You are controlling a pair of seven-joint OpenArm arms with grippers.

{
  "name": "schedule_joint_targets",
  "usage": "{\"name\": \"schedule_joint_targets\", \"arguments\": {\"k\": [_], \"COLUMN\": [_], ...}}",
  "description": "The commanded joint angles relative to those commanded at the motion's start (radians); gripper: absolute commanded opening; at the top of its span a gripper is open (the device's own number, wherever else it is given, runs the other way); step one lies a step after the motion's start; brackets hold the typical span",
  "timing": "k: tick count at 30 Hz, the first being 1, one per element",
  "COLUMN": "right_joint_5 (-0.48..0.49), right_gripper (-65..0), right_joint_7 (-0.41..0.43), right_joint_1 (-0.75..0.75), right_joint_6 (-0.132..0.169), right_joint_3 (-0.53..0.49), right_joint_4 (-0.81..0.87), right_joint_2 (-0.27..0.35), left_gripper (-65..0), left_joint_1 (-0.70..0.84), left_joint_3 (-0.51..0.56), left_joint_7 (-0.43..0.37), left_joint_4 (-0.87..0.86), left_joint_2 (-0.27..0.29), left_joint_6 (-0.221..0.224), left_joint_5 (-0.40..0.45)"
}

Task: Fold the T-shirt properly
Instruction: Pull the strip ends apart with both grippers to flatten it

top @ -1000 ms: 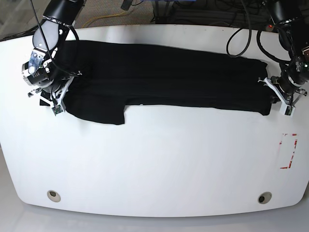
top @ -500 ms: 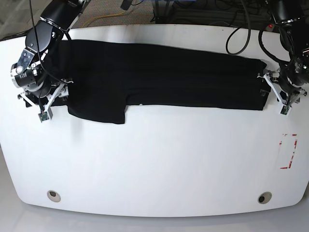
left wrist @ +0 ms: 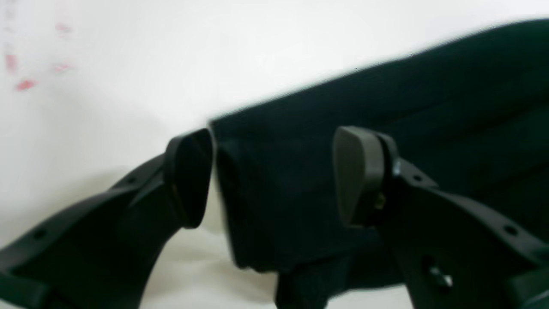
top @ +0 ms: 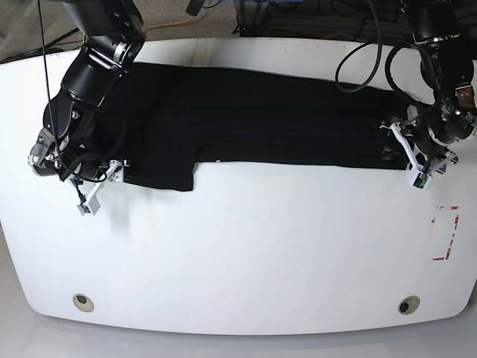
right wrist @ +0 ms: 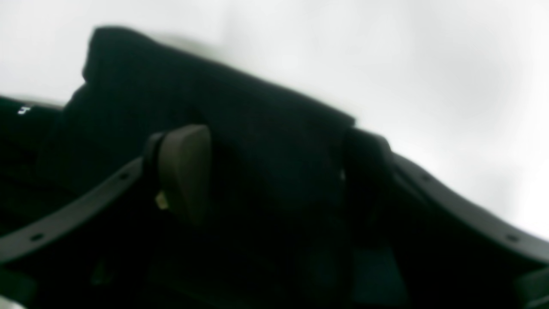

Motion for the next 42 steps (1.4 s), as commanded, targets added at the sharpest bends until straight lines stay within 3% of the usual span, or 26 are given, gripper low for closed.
{"name": "schedule_joint_targets", "arguments": {"k": [2,6,7,10,15,23,34,37,42], "right_joint_5": [0.000,0.002,0.011,0.100,0.267,0.281,0.272,0.272,0.279], "right_gripper": [-28.7,-60.4,-65.0,-65.0,-65.0,-65.0,-64.8,-55.5,-24.1], "right_joint_7": [0.005,0.020,0.020,0.012,-0.072,-0.068,-0.060,-0.060,-0.048], "right_joint_1": [0.000,-0.002,-0.002,-0.035,-0.155,-0.393,-0.506,-0.529,-0.575], "right_joint_6": [0.000,0.000,0.000,0.000,0.000,0.000,0.000,0.000,0.000], "right_joint_3": [0.002,0.002,0.002,0.003,0.008,0.014,0.195,0.201,0.218], "right_joint_4": [-0.003,0.000,0.003,0.089,0.304,0.505,0.572,0.572,0.580], "right_joint_2": [-0.005,-0.008,-0.008,0.000,0.015,0.017,-0.014,0.002,0.015], "left_gripper": [-24.7,-24.7,-24.7,-24.7,-24.7,-24.7,-24.7,-24.7,-24.7], "left_joint_1": [0.000,0.000,0.000,0.008,0.023,0.028,0.028,0.026,0.025], "left_joint_3": [0.021,0.026,0.026,0.029,0.029,0.029,0.029,0.029,0.023], "left_joint_7": [0.000,0.000,-0.002,-0.037,-0.075,-0.078,-0.078,-0.078,-0.078], "left_joint_4": [-0.023,-0.069,-0.077,-0.106,-0.152,-0.155,-0.163,-0.176,-0.175], "left_joint_2": [0.003,0.040,0.041,0.041,0.041,0.034,0.034,0.034,0.035], "left_joint_6": [0.000,0.000,0.000,0.000,0.000,0.000,0.000,0.000,0.000], "left_joint_5": [0.009,0.061,0.074,0.106,0.106,0.106,0.106,0.106,0.098]}}
